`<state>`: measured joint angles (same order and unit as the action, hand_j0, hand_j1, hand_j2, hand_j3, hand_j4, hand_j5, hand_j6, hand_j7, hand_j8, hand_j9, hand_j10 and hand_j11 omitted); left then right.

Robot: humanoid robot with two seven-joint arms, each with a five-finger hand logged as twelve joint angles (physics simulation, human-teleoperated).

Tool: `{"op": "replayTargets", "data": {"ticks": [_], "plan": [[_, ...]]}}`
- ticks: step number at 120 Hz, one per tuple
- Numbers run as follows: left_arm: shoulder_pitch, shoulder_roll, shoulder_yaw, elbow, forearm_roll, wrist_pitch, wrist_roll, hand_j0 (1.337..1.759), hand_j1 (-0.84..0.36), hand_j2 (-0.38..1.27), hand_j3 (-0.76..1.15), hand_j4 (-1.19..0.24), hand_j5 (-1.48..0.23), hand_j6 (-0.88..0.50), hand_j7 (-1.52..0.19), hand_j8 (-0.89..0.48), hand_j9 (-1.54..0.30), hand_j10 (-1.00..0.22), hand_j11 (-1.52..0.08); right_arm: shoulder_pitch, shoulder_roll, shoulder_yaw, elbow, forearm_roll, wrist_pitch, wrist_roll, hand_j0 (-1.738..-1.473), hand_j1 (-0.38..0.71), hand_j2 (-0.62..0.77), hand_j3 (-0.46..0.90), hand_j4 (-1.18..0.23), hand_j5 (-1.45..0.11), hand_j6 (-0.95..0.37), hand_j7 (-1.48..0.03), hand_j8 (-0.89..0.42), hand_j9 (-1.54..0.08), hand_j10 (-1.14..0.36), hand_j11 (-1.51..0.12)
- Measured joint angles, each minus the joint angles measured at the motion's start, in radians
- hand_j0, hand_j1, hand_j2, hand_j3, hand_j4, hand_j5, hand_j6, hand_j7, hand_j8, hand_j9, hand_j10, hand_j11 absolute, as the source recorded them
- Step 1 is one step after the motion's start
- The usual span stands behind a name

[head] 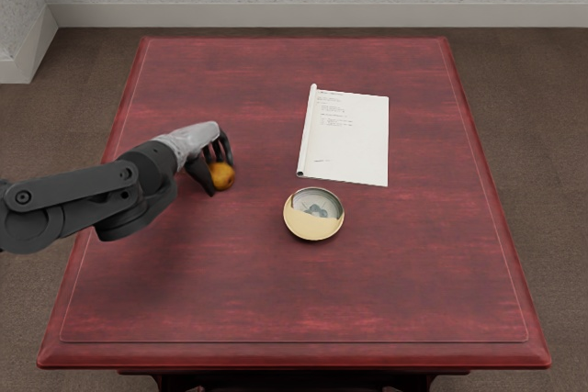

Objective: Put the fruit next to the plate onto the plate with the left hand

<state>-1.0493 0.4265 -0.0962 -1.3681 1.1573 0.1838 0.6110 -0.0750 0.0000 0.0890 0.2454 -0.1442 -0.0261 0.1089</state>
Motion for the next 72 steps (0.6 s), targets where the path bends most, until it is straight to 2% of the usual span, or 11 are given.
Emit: {"op": "replayTargets", "data": {"ticks": [22,32,39,54,72], "plan": [[-0.001,0.001,0.0,0.0,-0.005,-0.005,-0.001,1.654,-0.27,0.45,0.0,-0.74,-0.91,-0.59,-0.94,-0.57,-0.95,-0.6,-0.97,0.0,0.0,0.0,0.0,0.0,0.0,0.0,-1.658,-0.33,0.0,0.0,-0.02,-0.02,-0.02,-0.02,-0.02,-0.02,-0.02,-0.02],[-0.024,0.006,-0.001,0.001,-0.044,-0.019,-0.001,1.655,-0.28,0.47,0.0,-0.72,-0.94,-0.56,-0.96,-0.55,-0.96,-0.59,-0.98,0.0,0.0,0.0,0.0,0.0,0.0,0.0,-1.658,-0.33,0.0,0.0,-0.02,-0.02,-0.01,-0.02,-0.01,-0.02,-0.01,-0.02],[-0.042,0.015,-0.014,0.002,-0.091,-0.058,-0.001,1.655,-0.29,0.43,0.0,-0.7,-0.97,-0.54,-0.97,-0.54,-0.97,-0.59,-0.98,0.0,0.0,0.0,0.0,0.0,0.0,0.0,-1.658,-0.33,0.0,0.0,-0.02,-0.02,-0.01,-0.02,-0.01,-0.02,-0.01,-0.02],[-0.042,0.025,-0.077,0.003,-0.148,-0.159,-0.001,1.656,-0.33,0.52,0.0,-0.68,-0.98,-0.52,-0.98,-0.53,-0.97,-0.58,-0.98,0.0,0.0,0.0,0.0,0.0,0.0,0.0,-1.658,-0.33,0.0,0.0,-0.02,-0.02,-0.01,-0.02,-0.01,-0.02,-0.01,-0.02],[-0.043,0.046,-0.173,0.004,-0.211,-0.299,-0.001,1.656,-0.34,0.51,0.0,-0.66,-0.99,-0.51,-0.98,-0.52,-0.98,-0.57,-0.98,0.0,0.0,0.0,0.0,0.0,0.0,0.0,-1.658,-0.33,0.0,0.0,-0.02,-0.02,-0.01,-0.02,-0.01,-0.02,-0.01,-0.02]]}}
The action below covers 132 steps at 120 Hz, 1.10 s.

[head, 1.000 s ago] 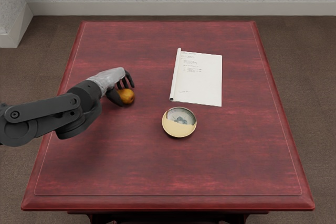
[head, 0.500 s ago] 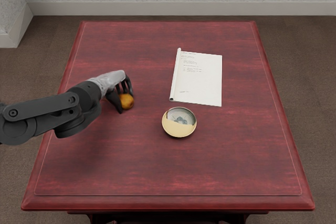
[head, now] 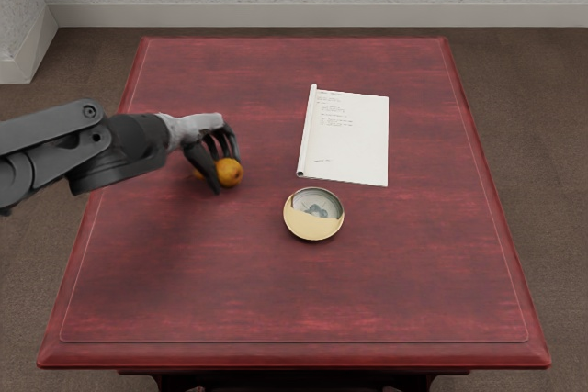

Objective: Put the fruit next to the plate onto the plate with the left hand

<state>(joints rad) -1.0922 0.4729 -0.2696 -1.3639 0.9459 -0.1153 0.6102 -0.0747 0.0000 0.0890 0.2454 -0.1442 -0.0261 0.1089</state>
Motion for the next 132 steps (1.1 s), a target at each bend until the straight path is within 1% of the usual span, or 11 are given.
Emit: {"op": "replayTargets", "data": {"ticks": [22,36,62,63,71,72,74,83,107,115,132], "plan": [[-0.004,-0.01,-0.086,0.0,-0.039,-0.113,0.0,1.657,-0.38,0.55,0.0,-0.64,-1.0,-0.49,-0.99,-0.51,-0.98,-0.59,-0.98,0.0,0.0,0.0,0.0,0.0,0.0,0.0,-1.658,-0.33,0.0,0.0,-0.02,-0.02,-0.01,-0.02,-0.01,-0.02,-0.01,-0.02],[-0.011,-0.033,-0.117,-0.001,-0.058,-0.149,0.001,1.657,-0.4,0.59,0.0,-0.63,-1.0,-0.48,-0.99,-0.5,-0.97,-0.58,-0.98,0.0,0.0,0.0,0.0,0.0,0.0,0.0,-1.658,-0.33,0.0,0.0,-0.01,-0.02,-0.01,-0.02,-0.01,-0.02,-0.01,-0.02],[-0.021,-0.108,-0.133,-0.001,-0.081,-0.188,0.001,1.657,-0.41,0.65,0.0,-0.64,-0.99,-0.49,-0.98,-0.53,-0.97,-0.67,-0.97,0.0,0.0,0.0,0.0,0.0,0.0,0.0,-1.658,-0.33,0.0,0.0,-0.01,-0.02,-0.01,-0.02,-0.01,-0.02,-0.01,-0.02],[-0.021,-0.11,-0.133,-0.001,-0.081,-0.188,0.0,1.657,-0.41,0.65,0.0,-0.64,-0.99,-0.49,-0.98,-0.56,-0.97,-0.67,-0.98,0.0,0.0,0.0,0.0,0.0,0.0,0.0,-1.658,-0.33,0.0,0.0,-0.01,-0.02,-0.01,-0.02,-0.01,-0.02,-0.01,-0.02],[-0.017,-0.137,-0.134,-0.001,-0.084,-0.192,0.001,1.657,-0.42,0.66,0.0,-0.64,-1.0,-0.48,-0.98,-0.53,-0.97,-0.69,-0.97,0.0,0.0,0.0,0.0,0.0,0.0,0.0,-1.658,-0.33,0.0,0.0,-0.01,-0.02,-0.01,-0.02,-0.01,-0.02,-0.01,-0.02],[-0.017,-0.138,-0.134,-0.001,-0.085,-0.192,0.001,1.657,-0.42,0.67,0.0,-0.63,-0.99,-0.51,-0.98,-0.52,-0.97,-0.69,-0.97,0.0,0.0,0.0,0.0,0.0,0.0,0.0,-1.658,-0.33,0.0,0.0,-0.01,-0.02,-0.01,-0.02,-0.01,-0.02,-0.01,-0.02],[-0.016,-0.14,-0.134,-0.001,-0.086,-0.193,0.001,1.657,-0.42,0.67,0.0,-0.64,-0.99,-0.48,-0.98,-0.54,-0.97,-0.7,-0.97,0.0,0.0,0.0,0.0,0.0,0.0,0.0,-1.658,-0.33,0.0,0.0,-0.01,-0.02,-0.01,-0.02,-0.01,-0.02,-0.01,-0.02],[-0.007,-0.16,-0.134,-0.001,-0.085,-0.194,0.0,1.657,-0.41,0.66,0.0,-0.65,-0.98,-0.51,-0.98,-0.56,-0.97,-0.71,-0.98,0.0,0.0,0.0,0.0,0.0,0.0,0.0,-1.658,-0.33,0.0,0.0,-0.01,-0.02,-0.01,-0.02,-0.01,-0.02,-0.01,-0.02],[-0.005,-0.165,-0.13,-0.001,-0.086,-0.195,0.0,1.657,-0.4,0.63,0.0,-0.66,-0.98,-0.52,-0.96,-0.58,-0.96,-0.71,-0.96,0.0,0.0,0.0,0.0,0.0,0.0,0.0,-1.658,-0.33,0.0,0.0,-0.01,-0.02,-0.01,-0.02,-0.01,-0.02,-0.01,-0.02],[-0.006,-0.165,-0.132,0.0,-0.084,-0.192,0.001,1.657,-0.34,0.51,0.0,-0.61,-0.88,-0.5,-0.87,-0.55,-0.87,-0.65,-0.87,0.0,0.0,0.0,0.0,0.0,0.0,0.0,-1.658,-0.33,0.0,0.0,-0.01,-0.02,-0.01,-0.02,-0.01,-0.02,-0.01,-0.02],[-0.005,-0.165,-0.146,0.0,-0.083,-0.181,0.001,1.658,-0.03,0.26,0.0,-0.33,-0.48,-0.28,-0.47,-0.3,-0.47,-0.35,-0.47,0.0,0.0,0.0,0.0,0.0,0.0,0.0,-1.658,-0.33,0.0,0.0,-0.01,-0.02,-0.01,-0.02,-0.01,-0.02,-0.01,-0.02]]}}
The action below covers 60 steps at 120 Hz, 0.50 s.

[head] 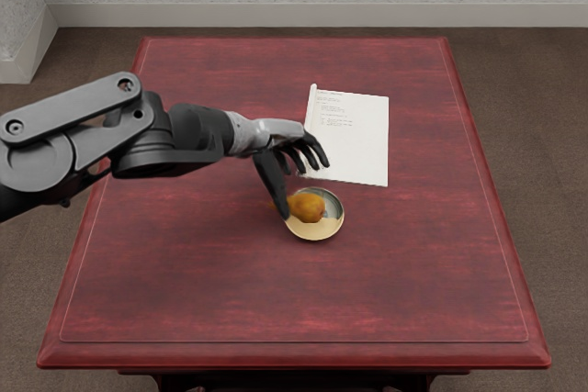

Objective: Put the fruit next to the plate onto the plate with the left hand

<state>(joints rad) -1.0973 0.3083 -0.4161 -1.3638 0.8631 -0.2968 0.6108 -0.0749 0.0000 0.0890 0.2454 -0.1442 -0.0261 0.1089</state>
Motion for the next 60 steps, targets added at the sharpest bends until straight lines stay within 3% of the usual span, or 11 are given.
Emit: {"op": "replayTargets", "data": {"ticks": [28,43,60], "plan": [[0.002,0.004,-0.053,0.001,-0.014,-0.001,0.0,1.658,0.22,0.09,0.0,-0.12,-0.17,-0.1,-0.16,-0.11,-0.16,-0.12,-0.16,0.0,0.0,0.0,0.0,0.0,0.0,0.0,-1.658,-0.33,0.0,0.0,-0.01,-0.02,-0.01,-0.02,-0.01,-0.02,-0.01,-0.02],[0.004,0.042,-0.089,0.001,-0.123,-0.021,0.0,1.658,0.27,0.05,0.0,-0.07,-0.1,-0.06,-0.09,-0.06,-0.09,-0.07,-0.09,0.0,0.0,0.0,0.0,0.0,0.0,0.0,-1.658,-0.33,0.0,0.0,-0.01,-0.02,-0.01,-0.02,-0.01,-0.02,-0.01,-0.02],[0.016,0.099,-0.163,0.002,-0.282,-0.158,0.0,1.658,0.31,0.03,0.0,-0.04,-0.05,-0.04,-0.05,-0.04,-0.05,-0.04,-0.05,0.0,0.0,0.0,0.0,0.0,0.0,0.0,-1.658,-0.33,0.0,0.0,-0.02,-0.02,-0.01,-0.02,-0.01,-0.02,-0.01,-0.02]]}}
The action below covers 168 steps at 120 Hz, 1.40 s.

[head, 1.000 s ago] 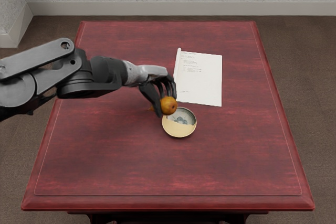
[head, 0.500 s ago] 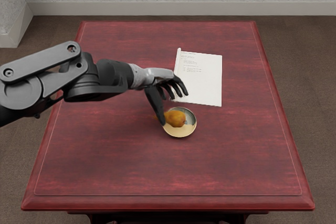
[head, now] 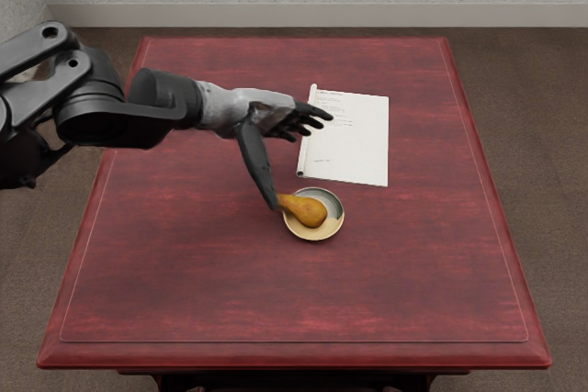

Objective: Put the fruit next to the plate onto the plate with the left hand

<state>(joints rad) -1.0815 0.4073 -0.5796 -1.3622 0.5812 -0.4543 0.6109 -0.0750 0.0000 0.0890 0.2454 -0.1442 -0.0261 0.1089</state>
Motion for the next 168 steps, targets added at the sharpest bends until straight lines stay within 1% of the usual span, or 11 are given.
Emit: {"op": "replayTargets", "data": {"ticks": [11,19,28,46,50,63,69,82,106,138,168], "plan": [[0.055,0.027,-0.08,0.001,-0.093,-0.09,0.0,1.658,0.32,0.02,0.0,-0.03,-0.04,-0.03,-0.04,-0.03,-0.04,-0.03,-0.04,0.0,0.0,0.0,0.0,0.0,0.0,0.0,-1.658,-0.33,0.0,0.0,-0.02,-0.02,-0.01,-0.02,-0.01,-0.02,-0.01,-0.02],[0.116,0.038,-0.141,0.016,-0.16,-0.122,0.0,1.658,0.32,0.01,0.0,-0.02,-0.03,-0.02,-0.03,-0.02,-0.03,-0.02,-0.03,0.0,0.0,0.0,0.0,0.0,0.0,0.0,-1.658,-0.33,0.0,0.0,-0.01,-0.02,-0.01,-0.02,-0.01,-0.02,-0.01,-0.02],[0.151,0.106,-0.187,0.036,-0.267,-0.14,0.0,1.658,0.33,0.01,0.0,-0.02,-0.02,-0.02,-0.02,-0.02,-0.02,-0.02,-0.02,0.0,0.0,0.0,0.0,0.0,0.0,0.0,-1.658,-0.33,0.0,0.0,-0.01,-0.02,-0.01,-0.02,-0.01,-0.02,-0.01,-0.02],[0.236,0.217,-0.221,0.052,-0.457,-0.153,0.0,1.658,0.34,0.01,0.0,-0.01,-0.02,-0.01,-0.02,-0.01,-0.02,-0.01,-0.02,0.0,0.0,0.0,0.0,0.0,0.0,0.0,-1.658,-0.33,0.0,0.0,-0.02,-0.02,-0.01,-0.02,-0.01,-0.02,-0.01,-0.02],[0.244,0.228,-0.226,0.056,-0.485,-0.154,0.0,1.658,0.34,0.0,0.0,-0.01,-0.01,-0.01,-0.01,-0.01,-0.01,-0.01,-0.01,0.001,0.0,0.0,0.0,0.0,0.0,0.0,-1.658,-0.33,0.0,0.0,-0.02,-0.02,-0.01,-0.02,-0.01,-0.02,-0.01,-0.02],[0.276,0.367,-0.236,0.064,-0.584,-0.156,0.0,1.658,0.34,0.0,0.0,-0.01,-0.01,-0.01,-0.01,-0.01,-0.01,-0.01,-0.01,0.001,0.0,0.0,0.0,0.0,0.0,0.0,-1.658,-0.33,0.0,0.0,-0.02,-0.02,-0.01,-0.02,-0.01,-0.02,-0.01,-0.02],[0.281,0.404,-0.237,0.066,-0.616,-0.156,0.0,1.658,0.34,0.0,0.0,-0.01,-0.01,-0.01,-0.01,-0.01,-0.01,-0.01,-0.01,0.0,0.0,0.0,0.0,0.0,0.0,0.0,-1.658,-0.33,0.0,0.0,-0.02,-0.02,-0.01,-0.02,-0.01,-0.02,-0.01,-0.02],[0.312,0.431,-0.238,0.097,-0.652,-0.157,0.0,1.658,0.34,0.0,0.0,-0.01,-0.01,-0.01,-0.01,-0.01,-0.01,-0.01,-0.01,0.0,0.0,0.0,0.0,0.0,0.0,0.0,-1.658,-0.33,0.0,0.0,-0.02,-0.02,-0.01,-0.02,-0.01,-0.02,-0.01,-0.02],[0.35,0.53,-0.238,0.177,-0.698,-0.157,0.0,1.658,0.34,0.0,0.0,0.0,-0.01,0.0,-0.01,0.0,-0.01,0.0,-0.01,0.0,0.0,0.0,0.0,0.0,0.0,0.0,-1.658,-0.33,0.0,0.0,-0.02,-0.02,-0.01,-0.02,-0.01,-0.02,-0.01,-0.02],[0.356,0.594,-0.238,0.202,-0.716,-0.157,0.0,1.658,0.35,0.0,0.0,0.0,0.0,0.0,0.0,0.0,0.0,0.0,0.0,0.0,0.0,0.0,0.0,0.0,0.0,0.0,-1.658,-0.33,0.0,0.0,-0.02,-0.02,-0.01,-0.02,-0.01,-0.02,-0.01,-0.02],[0.356,0.607,-0.239,0.212,-0.718,-0.158,0.0,1.658,0.35,0.0,0.0,0.0,0.0,0.0,0.0,0.0,0.0,0.0,0.0,0.0,0.0,0.0,0.0,0.0,0.0,0.0,-1.658,-0.33,0.0,0.0,-0.02,-0.02,-0.01,-0.02,-0.01,-0.02,-0.01,-0.02]]}}
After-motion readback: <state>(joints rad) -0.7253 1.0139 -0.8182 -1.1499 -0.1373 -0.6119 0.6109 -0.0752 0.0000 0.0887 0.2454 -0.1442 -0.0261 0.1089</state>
